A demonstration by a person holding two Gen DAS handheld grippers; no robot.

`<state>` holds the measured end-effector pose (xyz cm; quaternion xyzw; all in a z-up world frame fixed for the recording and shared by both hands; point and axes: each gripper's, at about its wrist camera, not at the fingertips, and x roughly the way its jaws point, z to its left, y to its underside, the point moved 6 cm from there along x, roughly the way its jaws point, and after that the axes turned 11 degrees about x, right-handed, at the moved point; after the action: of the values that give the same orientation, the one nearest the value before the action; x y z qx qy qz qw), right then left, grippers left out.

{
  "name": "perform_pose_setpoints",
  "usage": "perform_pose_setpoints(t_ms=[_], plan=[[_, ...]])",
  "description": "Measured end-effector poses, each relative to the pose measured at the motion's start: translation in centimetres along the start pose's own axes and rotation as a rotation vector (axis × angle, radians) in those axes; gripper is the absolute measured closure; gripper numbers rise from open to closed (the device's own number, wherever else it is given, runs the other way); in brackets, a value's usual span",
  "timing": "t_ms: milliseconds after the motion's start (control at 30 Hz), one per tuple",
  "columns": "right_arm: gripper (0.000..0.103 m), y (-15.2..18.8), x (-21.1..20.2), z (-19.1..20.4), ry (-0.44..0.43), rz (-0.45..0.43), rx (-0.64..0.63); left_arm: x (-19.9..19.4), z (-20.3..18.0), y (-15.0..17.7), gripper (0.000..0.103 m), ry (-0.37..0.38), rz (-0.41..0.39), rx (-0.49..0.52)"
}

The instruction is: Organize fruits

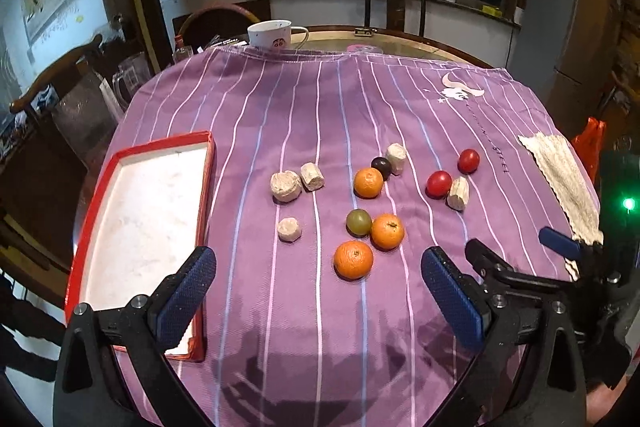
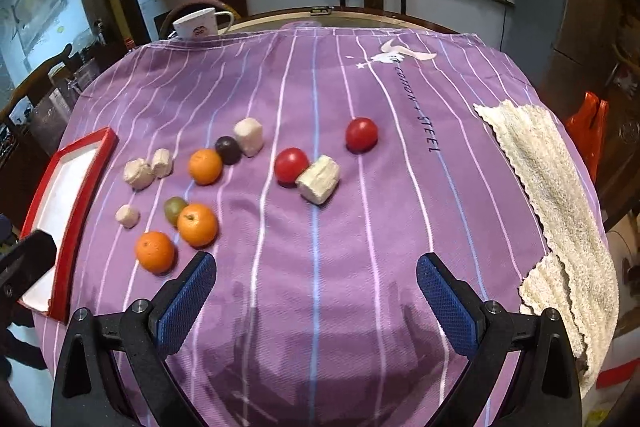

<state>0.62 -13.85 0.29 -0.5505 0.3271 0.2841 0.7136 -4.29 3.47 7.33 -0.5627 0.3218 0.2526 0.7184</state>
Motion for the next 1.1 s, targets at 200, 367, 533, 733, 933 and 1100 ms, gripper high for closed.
perform_pose_setpoints(t_ms=[200, 367, 533, 733, 933, 1100], plan=[[0.001, -0.2, -0.8, 1.2, -0.003, -0.011, -0.009, -0.3, 0.9, -0.1, 0.000, 0.020, 0.011, 0.005], [0.001, -0.1, -1.2, 2.0, -0.004, -0.014, -0.010, -0.4, 1.5, -0.1, 0.000, 0.020, 0.019, 0.008], [0.001, 0.0, -1.4, 2.8, -0.008, -0.015, -0.009, 0.0, 1.7, 0.1, 0.000, 0.024, 0.033, 0.017], [0.001, 0.2, -1.2, 2.9, -0.002, -0.007, -0.003, 1.0, 1.8, 0.4, 0.000, 0.050, 0.055, 0.010], [0.001, 0.3, -0.3, 1.8, 0.004, 0.016, 0.024, 2.6, 3.2, 1.0, 0.000, 0.092, 0.088, -0.033], [0.001, 0.1, 0.7, 0.4, 0.016, 0.034, 0.054, 4.3, 4.8, 1.6, 0.000, 0.117, 0.121, -0.095]])
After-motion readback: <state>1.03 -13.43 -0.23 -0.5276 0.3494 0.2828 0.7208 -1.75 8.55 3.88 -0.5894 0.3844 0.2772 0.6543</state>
